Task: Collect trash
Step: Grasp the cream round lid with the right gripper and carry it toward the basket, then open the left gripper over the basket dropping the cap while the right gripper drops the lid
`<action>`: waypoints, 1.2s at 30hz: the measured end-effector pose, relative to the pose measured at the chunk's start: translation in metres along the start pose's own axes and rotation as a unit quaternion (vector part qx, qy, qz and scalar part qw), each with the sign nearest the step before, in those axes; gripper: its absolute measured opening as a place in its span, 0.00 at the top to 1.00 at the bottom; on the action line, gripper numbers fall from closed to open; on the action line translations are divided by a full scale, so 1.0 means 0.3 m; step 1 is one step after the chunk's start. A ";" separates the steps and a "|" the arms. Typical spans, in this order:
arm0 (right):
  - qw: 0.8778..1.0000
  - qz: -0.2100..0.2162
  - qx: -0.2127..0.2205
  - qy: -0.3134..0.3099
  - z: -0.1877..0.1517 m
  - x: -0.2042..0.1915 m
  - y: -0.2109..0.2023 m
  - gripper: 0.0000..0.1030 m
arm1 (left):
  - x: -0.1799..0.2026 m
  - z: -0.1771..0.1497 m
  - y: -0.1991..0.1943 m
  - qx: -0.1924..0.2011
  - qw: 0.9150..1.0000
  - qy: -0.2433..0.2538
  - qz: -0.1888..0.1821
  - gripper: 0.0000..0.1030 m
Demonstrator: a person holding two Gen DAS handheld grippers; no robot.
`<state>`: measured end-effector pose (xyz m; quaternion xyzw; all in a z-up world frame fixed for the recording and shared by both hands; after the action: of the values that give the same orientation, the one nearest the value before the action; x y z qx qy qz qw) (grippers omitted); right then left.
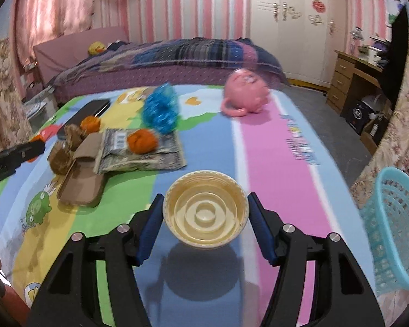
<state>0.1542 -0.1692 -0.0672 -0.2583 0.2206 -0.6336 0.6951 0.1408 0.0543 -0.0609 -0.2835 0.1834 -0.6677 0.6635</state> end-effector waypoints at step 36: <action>0.962 -0.224 0.052 0.143 -0.215 1.102 -0.342 0.41 | 1.095 -0.124 0.069 0.008 0.960 0.187 -0.207 0.62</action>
<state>0.0676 -0.5098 -0.0446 -0.1709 0.2208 -0.8144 0.5087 0.1473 -0.2768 -0.0581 -0.1801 0.2365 -0.8329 0.4667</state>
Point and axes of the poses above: each gripper's, at about its wrist camera, not at the fingertips, and y roughly the way its jaws point, x to its right, z to its top, the point moved 6 cm from there along y, roughly the way its jaws point, and after that the axes turned 5 degrees about -z, right-handed, at the moved point
